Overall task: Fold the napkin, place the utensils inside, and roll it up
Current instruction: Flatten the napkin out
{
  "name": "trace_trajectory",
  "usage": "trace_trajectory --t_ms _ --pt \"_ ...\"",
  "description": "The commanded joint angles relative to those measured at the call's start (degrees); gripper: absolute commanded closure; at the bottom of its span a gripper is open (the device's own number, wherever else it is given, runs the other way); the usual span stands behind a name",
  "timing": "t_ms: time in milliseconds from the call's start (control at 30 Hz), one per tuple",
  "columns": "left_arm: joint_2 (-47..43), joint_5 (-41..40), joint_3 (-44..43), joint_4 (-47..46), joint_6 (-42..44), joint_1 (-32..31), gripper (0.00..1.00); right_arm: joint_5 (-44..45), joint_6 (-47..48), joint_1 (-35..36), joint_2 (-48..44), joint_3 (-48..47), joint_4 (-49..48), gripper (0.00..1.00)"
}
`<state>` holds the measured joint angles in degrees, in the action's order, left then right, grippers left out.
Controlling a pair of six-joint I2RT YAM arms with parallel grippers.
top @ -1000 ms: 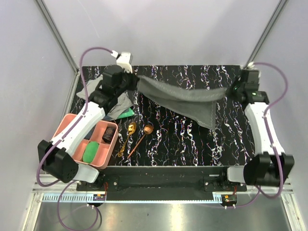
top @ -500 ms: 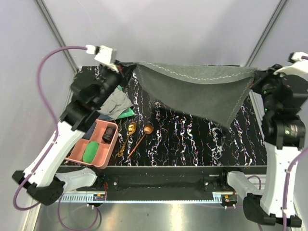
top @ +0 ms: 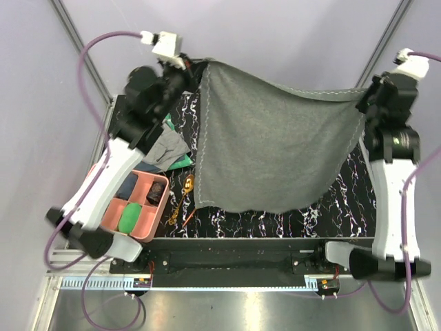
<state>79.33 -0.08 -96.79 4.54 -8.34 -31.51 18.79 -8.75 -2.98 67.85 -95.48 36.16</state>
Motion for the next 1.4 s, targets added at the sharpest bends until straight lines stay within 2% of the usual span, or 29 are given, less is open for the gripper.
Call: trace_trajectory --t_ms 0,133,200,367,467,500,567,800,900,967,1033,1167,1200,1333,1367 --pt "6.18 3.41 -6.03 0.30 -1.94 3.47 1.00 5.29 3.12 0.26 3.50 -1.11 -5.31 1.00" --pt "6.89 5.44 -7.18 -0.23 -0.80 3.65 1.00 4.51 5.14 0.26 1.76 -1.11 -7.86 1.00" --pt "5.05 5.09 -5.87 -0.58 -0.89 3.47 1.00 1.70 5.68 0.26 -2.43 1.60 -11.35 1.00" --pt "-3.56 2.63 2.92 -4.36 0.77 1.19 1.00 -6.55 4.80 0.26 -11.59 8.55 -17.61 1.00" --pt "-8.57 0.17 5.56 -4.18 4.90 -3.46 1.00 -10.42 4.80 0.26 -15.29 9.08 -17.53 1.00" --pt "-9.71 -3.32 6.08 -4.27 6.04 -6.17 1.00 -11.05 4.62 0.26 -17.38 9.09 -17.44 1.00" --pt "-12.35 -5.01 6.79 -4.27 7.46 -8.04 1.00 -13.23 3.92 0.26 -19.16 8.04 -17.44 1.00" --pt "-15.08 -3.36 3.46 -3.66 5.00 -10.07 1.00 -14.05 3.31 0.26 -19.96 -1.01 -12.17 1.00" --pt "-12.46 -3.43 -0.66 -3.22 5.35 -10.07 1.00 -9.22 4.97 0.26 -16.37 -2.16 -11.90 1.00" --pt "-7.45 -4.58 -3.13 -1.73 7.45 -9.63 1.00 -7.37 6.47 0.26 -13.90 -1.21 -12.34 1.00" --pt "-1.67 -4.41 -5.86 -1.11 7.81 -6.74 1.00 -6.66 6.12 0.26 -10.21 1.77 -15.06 1.00" --pt "8.36 0.86 -7.53 -1.99 2.63 2.05 1.00 -3.76 5.85 -0.09 -1.87 6.35 -18.93 1.00" --pt "10.91 3.13 -9.36 -1.81 1.76 4.41 1.00 -3.58 5.68 -0.44 2.07 7.40 -21.02 1.00" --pt "27.78 7.98 -15.61 -1.28 1.48 7.51 1.00 -5.42 3.49 -3.86 14.38 10.58 -26.66 1.00" --pt "30.77 8.16 -16.92 -1.63 1.40 8.38 1.00 -6.21 3.05 -4.31 20.50 10.14 -28.76 1.00"
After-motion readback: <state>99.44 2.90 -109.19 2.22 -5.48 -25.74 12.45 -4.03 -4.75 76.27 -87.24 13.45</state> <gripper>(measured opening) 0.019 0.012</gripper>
